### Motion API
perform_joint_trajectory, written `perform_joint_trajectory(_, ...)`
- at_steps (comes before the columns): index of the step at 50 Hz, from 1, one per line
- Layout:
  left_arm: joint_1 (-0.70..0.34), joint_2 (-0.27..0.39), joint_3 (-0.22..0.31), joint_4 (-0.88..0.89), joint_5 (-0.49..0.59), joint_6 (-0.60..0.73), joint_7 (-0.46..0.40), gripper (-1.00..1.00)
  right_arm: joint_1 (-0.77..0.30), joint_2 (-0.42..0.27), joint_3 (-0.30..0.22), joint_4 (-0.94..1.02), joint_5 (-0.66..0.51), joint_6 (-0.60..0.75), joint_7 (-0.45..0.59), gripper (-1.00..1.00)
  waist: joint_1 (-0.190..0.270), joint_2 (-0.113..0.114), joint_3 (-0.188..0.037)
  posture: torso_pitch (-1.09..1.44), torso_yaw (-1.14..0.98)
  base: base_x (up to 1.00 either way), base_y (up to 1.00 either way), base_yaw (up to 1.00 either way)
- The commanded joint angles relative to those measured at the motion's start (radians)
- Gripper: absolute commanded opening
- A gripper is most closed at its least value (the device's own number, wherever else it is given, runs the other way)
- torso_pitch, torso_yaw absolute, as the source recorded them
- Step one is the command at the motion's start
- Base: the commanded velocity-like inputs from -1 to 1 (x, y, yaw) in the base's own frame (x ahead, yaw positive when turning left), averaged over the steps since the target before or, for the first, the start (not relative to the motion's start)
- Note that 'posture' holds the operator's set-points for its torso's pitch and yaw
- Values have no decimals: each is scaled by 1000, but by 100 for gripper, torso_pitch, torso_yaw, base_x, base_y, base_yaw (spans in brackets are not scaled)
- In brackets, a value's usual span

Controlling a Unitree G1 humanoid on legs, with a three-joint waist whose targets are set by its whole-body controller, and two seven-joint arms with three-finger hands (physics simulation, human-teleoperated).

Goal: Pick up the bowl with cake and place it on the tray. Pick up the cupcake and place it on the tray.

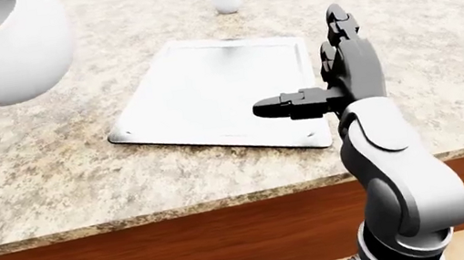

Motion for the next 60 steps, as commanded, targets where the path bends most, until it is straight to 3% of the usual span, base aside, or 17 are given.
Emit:
perform_joint_trajectory(1,-79,5,16,-52,-18,-19,54,-98,-22,-9,-7,-27,-4,-37,-3,100,-1,11,-35,0,0,0,0,0)
perform_joint_trajectory(11,-94,-66,7,-192,-23,14,-41,-98,-28,-15,-16,-33,3,-25,-3,100,-2,13,-31,0,0,0,0,0)
perform_joint_trajectory(20,-45,-226,-17,-494,-6,137,-177,-98,-38,-29,-25,-27,10,-20,-2,100,0,1,-22,0,0,0,0,0)
perform_joint_trajectory(28,-71,-380,-73,-583,80,186,-174,-98,-27,-35,-38,-34,22,-21,-2,100,4,-8,-19,0,0,0,0,0)
perform_joint_trajectory(36,-71,-512,-102,-510,152,239,-113,-98,-29,-45,-49,-35,37,-19,-5,100,7,-13,-18,0,0,0,0,0)
perform_joint_trajectory(39,-56,-525,-113,-470,167,207,-64,-98,-24,-43,-50,-36,42,-24,-8,100,7,-13,-20,0,0,0,0,0)
perform_joint_trajectory(43,-126,-550,-120,-329,180,198,12,-98,-32,-48,-62,-45,57,-8,-12,100,7,-17,-26,0,0,0,0,0)
perform_joint_trajectory(52,-207,-589,-136,-173,177,174,84,-98,-53,-65,-79,-42,90,8,-28,100,8,-29,-22,0,0,0,0,0)
perform_joint_trajectory(60,-205,-621,-159,-158,198,134,101,-98,-50,-72,-84,-42,116,7,-43,100,11,-33,-23,0,0,0,0,0)
